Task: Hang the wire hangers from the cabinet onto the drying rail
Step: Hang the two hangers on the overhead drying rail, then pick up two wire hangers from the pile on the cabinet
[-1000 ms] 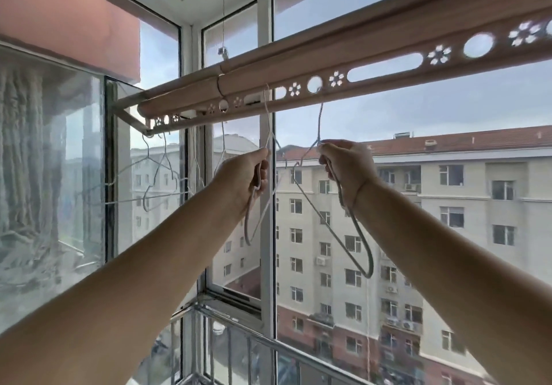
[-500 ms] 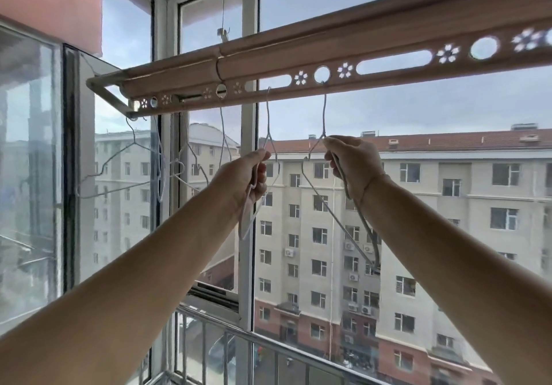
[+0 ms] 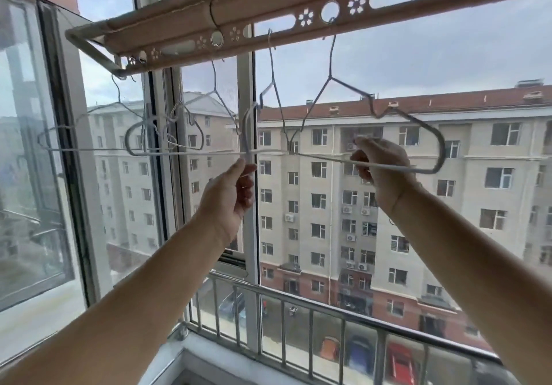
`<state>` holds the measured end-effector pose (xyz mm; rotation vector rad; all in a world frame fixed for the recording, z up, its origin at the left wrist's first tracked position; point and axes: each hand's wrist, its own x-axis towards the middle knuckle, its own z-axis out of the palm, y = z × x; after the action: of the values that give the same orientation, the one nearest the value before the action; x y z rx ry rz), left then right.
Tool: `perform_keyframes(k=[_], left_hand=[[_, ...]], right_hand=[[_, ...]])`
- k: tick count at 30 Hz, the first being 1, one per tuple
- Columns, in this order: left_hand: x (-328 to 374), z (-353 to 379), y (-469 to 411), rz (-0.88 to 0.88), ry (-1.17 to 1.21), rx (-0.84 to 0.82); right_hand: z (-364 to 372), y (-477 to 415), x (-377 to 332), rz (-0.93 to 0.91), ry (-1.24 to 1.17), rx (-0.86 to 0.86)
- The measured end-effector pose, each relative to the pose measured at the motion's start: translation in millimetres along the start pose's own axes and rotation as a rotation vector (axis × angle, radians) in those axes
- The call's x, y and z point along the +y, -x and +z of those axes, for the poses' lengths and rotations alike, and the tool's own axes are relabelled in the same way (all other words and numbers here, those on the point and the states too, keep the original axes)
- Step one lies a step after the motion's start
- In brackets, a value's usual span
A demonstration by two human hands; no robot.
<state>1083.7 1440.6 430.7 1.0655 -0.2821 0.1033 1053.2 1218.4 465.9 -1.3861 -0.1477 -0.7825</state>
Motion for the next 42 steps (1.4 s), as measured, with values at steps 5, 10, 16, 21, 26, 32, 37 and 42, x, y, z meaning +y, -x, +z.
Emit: perform_keyframes(k=[5,10,16,21,26,32,37,42], left_hand=[[-51.1,-4.6,20.2,-0.171,-0.044,0.004],[-118.9,-1.6,42.5,-0.257,-0.249,-0.119],[-197.3,27.6,90.6,-0.095,-0.66,-0.429],[-256.9,74.1,133.3,-0.044,-0.886,-0.702],[-299.6,146.5,200.0,0.007,-1.039,-0.865],[-340.6,245.5,282.4,-0.007,-0.985,-1.016],[-371.7,329.0,350.9,-0.003,-0.922,-1.141],[-405.5,403.2,414.2,-0.003,-0.854,-1.26]], right_hand=[[-31.6,34.5,37.9,0.168,0.061,-0.003],[-76.2,74.7,74.9,0.244,0.155,-0.001],[-149.3,139.6,101.6,0.202,0.481,-0.015],[-239.9,198.8,106.4,0.275,0.708,-0.026],[-345.8,257.6,86.1,0.366,0.975,0.008],[-461.9,323.8,36.4,0.49,1.104,0.13],[-547.1,371.1,-5.3,0.559,1.159,0.277],[-621.5,416.1,-44.5,0.619,1.229,0.423]])
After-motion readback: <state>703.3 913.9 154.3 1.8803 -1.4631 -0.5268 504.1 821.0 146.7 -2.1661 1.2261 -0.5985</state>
